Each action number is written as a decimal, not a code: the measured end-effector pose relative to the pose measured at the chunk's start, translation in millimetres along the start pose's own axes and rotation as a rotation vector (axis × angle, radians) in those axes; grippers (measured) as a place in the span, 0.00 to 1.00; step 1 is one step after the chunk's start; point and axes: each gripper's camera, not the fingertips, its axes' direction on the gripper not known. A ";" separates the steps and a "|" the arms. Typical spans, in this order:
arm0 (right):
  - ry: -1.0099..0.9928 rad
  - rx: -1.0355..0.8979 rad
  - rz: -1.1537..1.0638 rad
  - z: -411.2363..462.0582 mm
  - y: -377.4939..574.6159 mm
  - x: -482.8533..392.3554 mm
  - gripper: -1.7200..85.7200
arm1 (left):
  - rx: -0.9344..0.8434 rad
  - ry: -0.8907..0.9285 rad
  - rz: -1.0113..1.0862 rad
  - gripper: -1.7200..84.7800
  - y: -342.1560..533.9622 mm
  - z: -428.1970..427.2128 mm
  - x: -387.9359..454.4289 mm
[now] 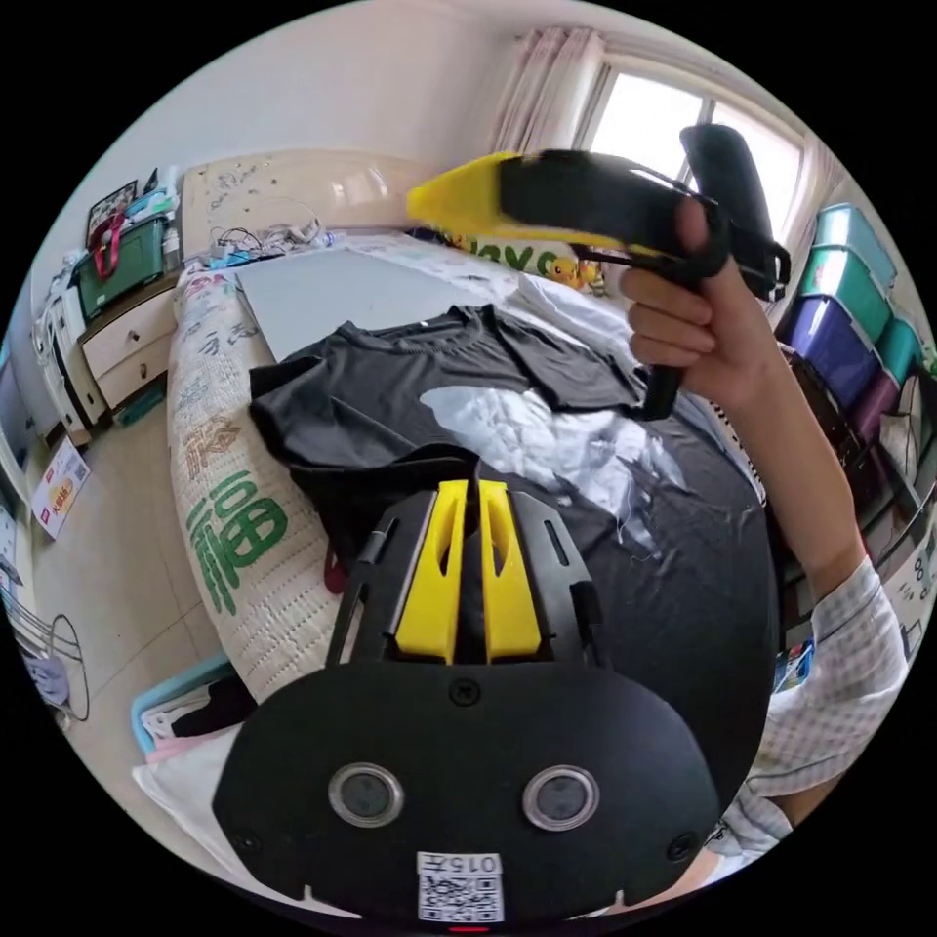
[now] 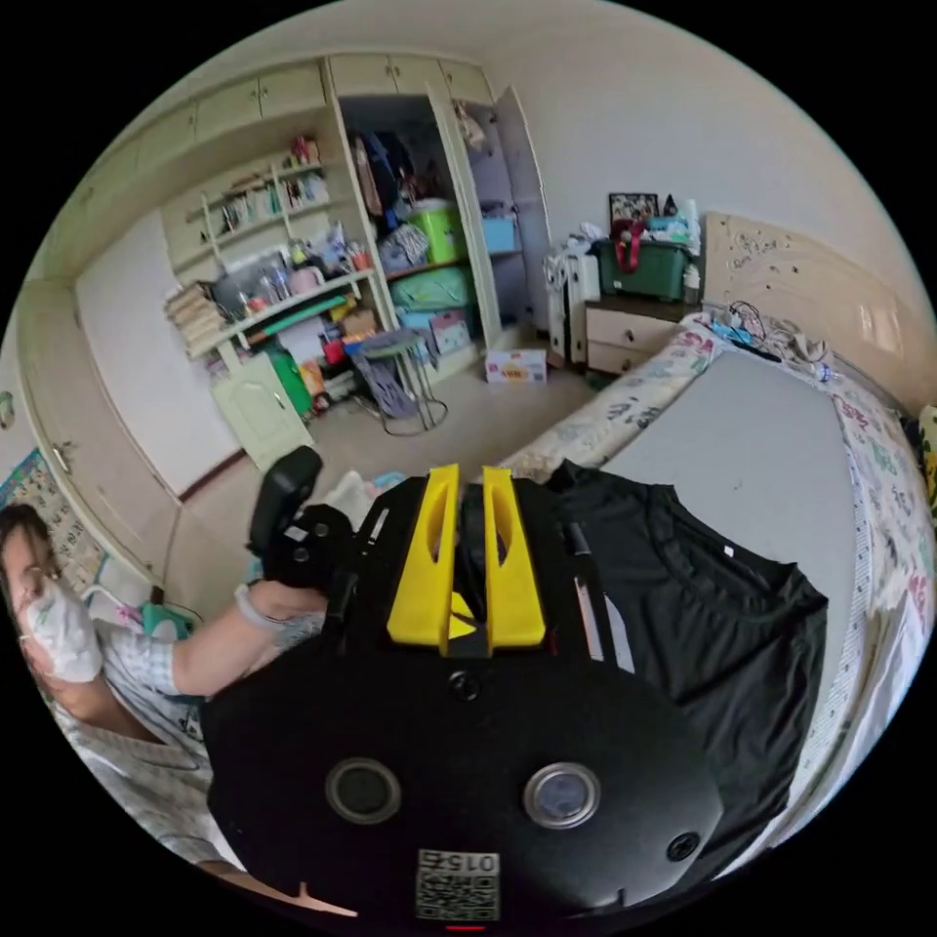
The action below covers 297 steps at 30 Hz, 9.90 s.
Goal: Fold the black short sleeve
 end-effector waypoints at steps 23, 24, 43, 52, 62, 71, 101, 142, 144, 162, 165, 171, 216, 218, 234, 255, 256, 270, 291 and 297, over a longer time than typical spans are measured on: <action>0.207 -0.375 0.016 240.0 -84.8 1.5 0.02 | 0.011 0.127 -0.132 0.02 -79.3 -8.8 -24.8; 0.181 -0.309 0.043 224.2 -85.2 9.5 0.02 | 0.037 0.132 -0.137 0.02 -81.5 -16.1 -25.7; 0.154 -0.245 0.286 142.4 -27.7 139.0 0.02 | -0.118 -0.008 0.284 0.04 -168.9 -42.7 77.5; 0.149 -0.073 0.275 108.1 -32.0 138.5 0.03 | -0.155 0.009 0.367 0.05 -186.2 -62.4 93.1; 0.144 -0.373 0.156 164.2 -39.7 124.2 0.13 | -0.056 0.019 0.195 0.10 -200.2 -86.5 68.2; 0.202 -0.461 0.124 181.4 -27.6 121.5 0.03 | -0.146 -0.056 0.226 0.03 -203.6 -75.0 70.5; -0.010 -0.409 -0.169 129.6 26.1 45.6 0.11 | 0.022 -0.289 -0.184 0.08 -125.9 -131.5 -29.8; -0.277 -0.728 -0.621 105.6 100.6 -93.9 0.01 | -0.106 -0.290 -0.157 0.03 -110.5 -84.6 -51.3; -0.295 -0.616 -0.623 83.9 92.8 -91.1 0.01 | -0.127 -0.279 -0.153 0.03 -108.6 -91.0 -49.8; 0.488 0.175 0.150 -36.6 20.8 66.0 0.07 | 0.357 -0.528 -0.058 0.10 -169.9 -131.0 -19.2; 0.611 0.086 0.162 -26.6 18.9 91.5 0.09 | 0.308 -0.496 -0.062 0.12 -204.9 -92.5 -39.2; 0.615 -0.044 0.260 -7.3 -1.9 141.1 0.16 | 0.229 -0.441 -0.121 0.14 -263.1 -26.3 -79.9; 0.434 -0.333 0.264 -23.2 -77.9 150.9 0.06 | -0.002 -0.394 -0.001 0.04 -389.1 62.7 -97.5; 0.442 -0.336 0.258 -22.4 -74.2 149.7 0.06 | -0.003 -0.399 0.002 0.04 -390.7 60.0 -93.7; 0.443 -0.337 0.256 -11.6 -16.7 159.1 0.06 | -0.003 -0.399 0.003 0.04 -394.4 23.4 -58.1; 0.555 -0.341 0.267 17.9 100.3 185.6 0.04 | -0.080 -0.598 0.051 0.03 -380.2 -34.6 45.3; 0.595 -0.324 0.234 13.4 104.3 177.0 0.04 | -0.063 -0.639 0.078 0.03 -379.3 -43.9 62.9; 0.394 0.075 0.099 -202.4 318.6 39.7 0.03 | 0.264 -0.379 0.422 0.03 -184.5 -272.8 300.8; 0.198 0.303 0.112 -269.9 680.3 14.3 0.03 | 0.334 -0.228 0.376 0.04 184.5 -299.5 396.4; 0.263 0.322 0.134 -269.4 652.7 64.8 0.09 | 0.471 -0.240 0.233 0.06 208.8 -333.8 349.2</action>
